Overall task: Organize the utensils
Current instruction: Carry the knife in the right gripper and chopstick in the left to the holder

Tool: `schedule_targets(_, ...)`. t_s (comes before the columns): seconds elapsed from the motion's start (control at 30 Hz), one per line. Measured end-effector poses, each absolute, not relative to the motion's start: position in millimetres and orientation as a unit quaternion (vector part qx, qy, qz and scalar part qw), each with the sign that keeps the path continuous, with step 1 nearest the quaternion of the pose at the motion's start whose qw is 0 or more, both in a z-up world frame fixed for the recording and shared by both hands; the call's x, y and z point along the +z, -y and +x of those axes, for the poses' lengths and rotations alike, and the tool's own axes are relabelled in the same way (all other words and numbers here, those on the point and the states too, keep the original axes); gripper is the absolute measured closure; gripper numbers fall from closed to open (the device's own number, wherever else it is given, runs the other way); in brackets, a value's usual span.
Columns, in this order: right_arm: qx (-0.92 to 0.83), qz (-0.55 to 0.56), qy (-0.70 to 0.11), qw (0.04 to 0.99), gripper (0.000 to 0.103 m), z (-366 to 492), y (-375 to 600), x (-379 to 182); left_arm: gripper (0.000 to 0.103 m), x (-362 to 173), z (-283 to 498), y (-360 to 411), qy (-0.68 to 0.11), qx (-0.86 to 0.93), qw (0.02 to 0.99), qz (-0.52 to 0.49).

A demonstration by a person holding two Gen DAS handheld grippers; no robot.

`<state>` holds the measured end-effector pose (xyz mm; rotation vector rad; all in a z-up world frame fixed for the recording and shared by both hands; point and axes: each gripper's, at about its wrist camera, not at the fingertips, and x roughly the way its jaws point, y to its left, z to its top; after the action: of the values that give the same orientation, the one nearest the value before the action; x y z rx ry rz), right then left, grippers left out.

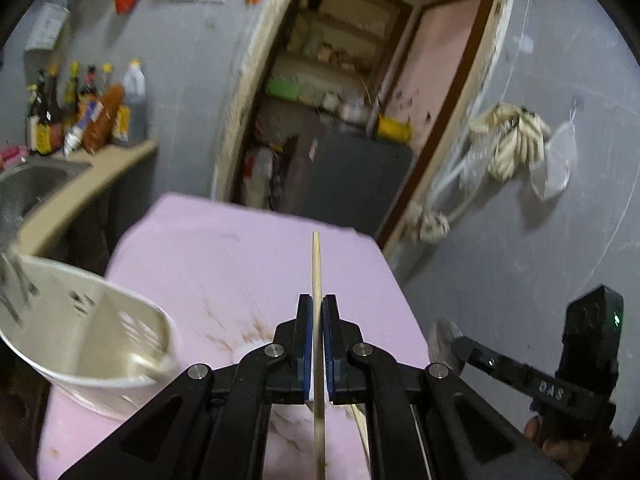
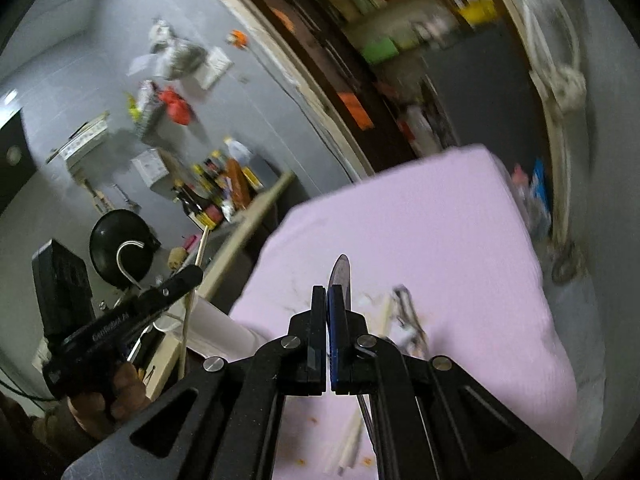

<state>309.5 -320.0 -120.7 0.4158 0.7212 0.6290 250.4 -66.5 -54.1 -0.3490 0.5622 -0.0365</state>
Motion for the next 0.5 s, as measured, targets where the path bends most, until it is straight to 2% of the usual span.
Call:
schedule_targets(0.27,0.324,0.15,-0.237,0.904,0.101,300,263,-38,0.098,-7,234,5,-0.212,0.019,0.959,-0.184)
schedule_targets(0.5,0.376,0.205,-0.178,0.886,0.101,305,211,-2,0.098,18,225,-69,-0.161,0.046,0.96,-0.225)
